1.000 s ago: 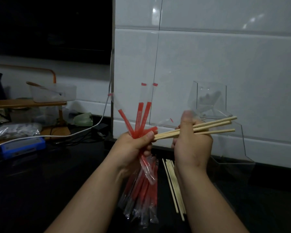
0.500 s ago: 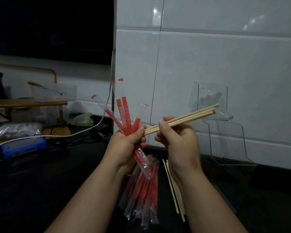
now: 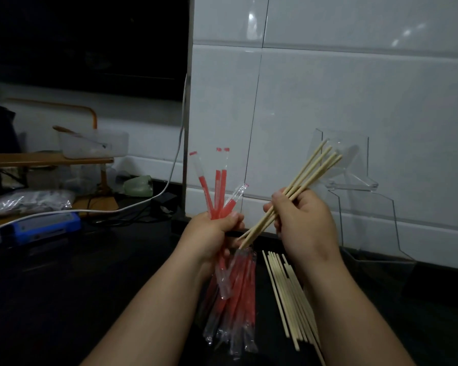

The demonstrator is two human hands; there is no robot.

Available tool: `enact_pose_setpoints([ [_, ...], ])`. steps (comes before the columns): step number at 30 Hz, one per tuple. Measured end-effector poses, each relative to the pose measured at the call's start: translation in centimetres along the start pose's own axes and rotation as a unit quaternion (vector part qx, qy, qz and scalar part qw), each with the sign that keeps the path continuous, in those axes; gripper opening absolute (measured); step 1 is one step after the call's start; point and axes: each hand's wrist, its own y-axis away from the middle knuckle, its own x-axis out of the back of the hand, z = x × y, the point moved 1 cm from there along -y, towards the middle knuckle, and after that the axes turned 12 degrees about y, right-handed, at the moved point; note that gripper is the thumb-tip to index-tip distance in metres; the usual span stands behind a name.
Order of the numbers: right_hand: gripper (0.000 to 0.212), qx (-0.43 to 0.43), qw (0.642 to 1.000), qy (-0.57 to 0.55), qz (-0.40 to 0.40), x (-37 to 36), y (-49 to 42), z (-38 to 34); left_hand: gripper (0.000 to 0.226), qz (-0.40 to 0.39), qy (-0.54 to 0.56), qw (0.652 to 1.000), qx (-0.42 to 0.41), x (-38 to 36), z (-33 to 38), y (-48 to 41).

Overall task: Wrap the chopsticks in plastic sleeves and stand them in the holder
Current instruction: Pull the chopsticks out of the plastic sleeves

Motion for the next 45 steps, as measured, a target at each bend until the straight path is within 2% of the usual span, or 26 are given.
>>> enact_pose_setpoints([
  [2, 0.016, -0.009, 0.999, 0.038, -0.017, 0.3, 0.0, -0.1, 0.012, 0.019, -0.034, 0.999, 0.006, 0.2, -0.1, -0.1],
  [6, 0.021, 0.002, 0.995, 0.093, 0.019, 0.9, 0.0, -0.5, 0.012, 0.039, -0.062, 0.997, 0.012, 0.5, 0.0, 0.0],
  [9, 0.022, -0.008, 0.982, 0.187, -0.036, 0.7, 0.0, -0.5, 0.012, 0.06, -0.044, 0.997, -0.005, 0.8, 0.1, -0.3],
  [11, 0.022, -0.021, 0.952, 0.283, -0.11, 0.2, -0.1, 0.2, 0.013, 0.071, -0.044, 0.996, -0.019, 0.8, 0.0, -0.6],
  [15, 0.018, -0.059, 0.861, 0.45, -0.228, -0.5, 0.0, 1.4, 0.015, 0.078, -0.042, 0.995, -0.034, 0.8, 0.0, -0.6],
  [24, 0.032, -0.145, 0.764, 0.526, -0.344, -1.9, -0.4, 4.8, 0.016, 0.082, -0.024, 0.995, -0.045, 0.9, 0.1, -0.6],
  [32, 0.037, -0.15, 0.743, 0.548, -0.353, -2.2, -0.7, 5.5, 0.016, 0.081, -0.012, 0.996, -0.038, 0.8, 0.2, -0.6],
  [37, 0.047, -0.132, 0.754, 0.546, -0.342, -2.0, -0.4, 5.2, 0.016, 0.077, -0.012, 0.996, -0.034, 0.7, 0.2, -0.4],
  [40, 0.044, -0.09, 0.768, 0.541, -0.332, -2.3, -0.3, 5.0, 0.016, 0.078, -0.014, 0.996, -0.032, 0.7, 0.2, -0.4],
  [45, 0.033, -0.101, 0.745, 0.543, -0.375, -3.3, -0.1, 5.5, 0.016, 0.079, -0.009, 0.996, -0.033, 0.7, 0.2, -0.3],
])
